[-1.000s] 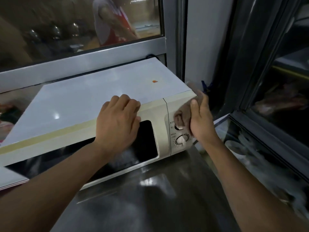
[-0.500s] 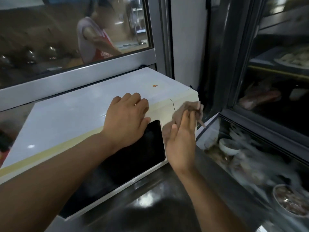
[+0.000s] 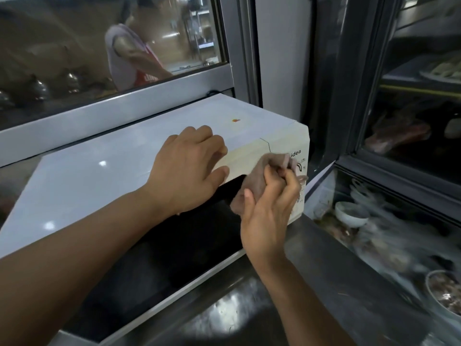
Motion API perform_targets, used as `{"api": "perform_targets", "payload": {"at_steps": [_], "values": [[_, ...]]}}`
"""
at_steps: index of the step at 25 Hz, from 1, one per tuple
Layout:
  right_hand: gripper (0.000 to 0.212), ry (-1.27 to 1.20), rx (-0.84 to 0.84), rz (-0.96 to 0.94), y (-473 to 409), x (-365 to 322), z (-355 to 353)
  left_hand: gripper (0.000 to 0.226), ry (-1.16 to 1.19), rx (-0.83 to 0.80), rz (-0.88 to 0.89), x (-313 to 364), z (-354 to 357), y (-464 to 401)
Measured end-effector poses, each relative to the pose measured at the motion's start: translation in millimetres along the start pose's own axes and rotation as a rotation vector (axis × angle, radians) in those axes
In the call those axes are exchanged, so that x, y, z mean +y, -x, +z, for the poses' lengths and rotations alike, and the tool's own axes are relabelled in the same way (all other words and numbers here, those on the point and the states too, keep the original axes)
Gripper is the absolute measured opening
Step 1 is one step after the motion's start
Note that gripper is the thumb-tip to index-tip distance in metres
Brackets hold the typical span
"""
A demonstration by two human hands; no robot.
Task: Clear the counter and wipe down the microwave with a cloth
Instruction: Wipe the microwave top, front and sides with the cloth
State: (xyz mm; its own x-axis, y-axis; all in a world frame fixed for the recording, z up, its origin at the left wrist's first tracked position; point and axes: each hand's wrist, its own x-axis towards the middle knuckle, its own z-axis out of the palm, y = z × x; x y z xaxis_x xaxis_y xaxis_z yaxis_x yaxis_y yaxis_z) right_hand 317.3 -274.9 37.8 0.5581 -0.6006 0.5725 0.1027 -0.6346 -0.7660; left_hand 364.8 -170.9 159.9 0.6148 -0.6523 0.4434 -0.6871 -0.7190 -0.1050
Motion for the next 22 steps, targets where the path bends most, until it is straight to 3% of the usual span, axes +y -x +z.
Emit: {"api": "perform_targets", "payload": {"at_steps": [5, 13, 18, 22], "values": [[0.054, -0.055, -0.119, 0.128, 39.9, 34.5, -7.3, 0.042, 0.055, -0.01, -0.024, 1.8, -1.4, 1.6], [0.042, 0.033, 0.036, -0.07, -10.7, -9.5, -0.2, 0.043, 0.092, -0.013, -0.037, 2.5, -2.2, 0.9], [0.048, -0.17, 0.106, 0.072, 20.0, 23.7, 11.1, 0.041, 0.109, 0.008, -0.024, 1.8, 0.2, 1.4], [0.052, -0.208, 0.004, 0.193, 42.4, 54.2, 19.4, 0.041, 0.113, 0.014, -0.03, 0.8, 0.2, -0.2]]}}
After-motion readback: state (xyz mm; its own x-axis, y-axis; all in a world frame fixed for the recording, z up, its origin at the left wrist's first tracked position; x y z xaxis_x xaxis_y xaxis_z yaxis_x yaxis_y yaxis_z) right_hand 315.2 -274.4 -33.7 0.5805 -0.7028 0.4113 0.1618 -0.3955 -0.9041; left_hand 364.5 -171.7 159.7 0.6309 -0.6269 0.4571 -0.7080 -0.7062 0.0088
